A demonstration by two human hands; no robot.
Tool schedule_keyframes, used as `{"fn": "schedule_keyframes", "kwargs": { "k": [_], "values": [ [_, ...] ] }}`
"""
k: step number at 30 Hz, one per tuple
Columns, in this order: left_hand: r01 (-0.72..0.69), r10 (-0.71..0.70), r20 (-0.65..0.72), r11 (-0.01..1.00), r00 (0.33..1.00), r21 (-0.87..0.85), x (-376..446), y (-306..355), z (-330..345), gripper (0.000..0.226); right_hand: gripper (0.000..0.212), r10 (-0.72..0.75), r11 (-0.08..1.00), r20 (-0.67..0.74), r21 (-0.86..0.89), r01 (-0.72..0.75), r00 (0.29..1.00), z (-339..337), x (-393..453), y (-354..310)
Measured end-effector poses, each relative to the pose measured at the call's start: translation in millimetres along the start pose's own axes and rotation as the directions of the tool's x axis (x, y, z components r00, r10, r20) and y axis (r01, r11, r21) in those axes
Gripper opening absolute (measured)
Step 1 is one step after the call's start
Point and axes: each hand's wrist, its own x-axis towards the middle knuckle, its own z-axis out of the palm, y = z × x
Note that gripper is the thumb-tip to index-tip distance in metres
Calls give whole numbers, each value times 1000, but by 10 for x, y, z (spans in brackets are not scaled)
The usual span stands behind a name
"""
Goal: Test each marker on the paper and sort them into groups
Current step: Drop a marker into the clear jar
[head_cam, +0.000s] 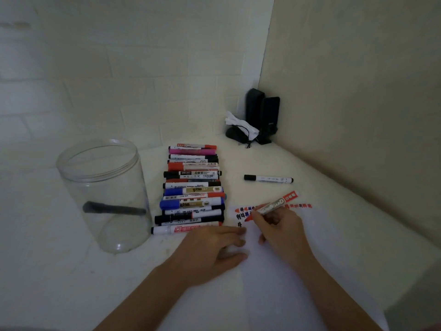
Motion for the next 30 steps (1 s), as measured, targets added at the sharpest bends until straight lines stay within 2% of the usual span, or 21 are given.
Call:
{"fn": "schedule_keyframes", "kwargs": {
  "k": [15, 24, 30],
  "values": [
    [4, -4, 1, 1000, 1000, 8, -10, -16, 13, 41, 11, 1, 1000, 19, -22, -1, 1000, 12, -9, 13],
    [-14, 13, 37, 1000, 999, 24, -11, -22, 9, 33, 10, -27, 999, 40, -29, 28, 999, 2, -25, -13],
    [-5, 5, 33, 1000, 999, 10, -11, -16, 14, 34, 16, -23, 999, 2, -40, 23, 1000, -3, -5, 29]
  ]
}}
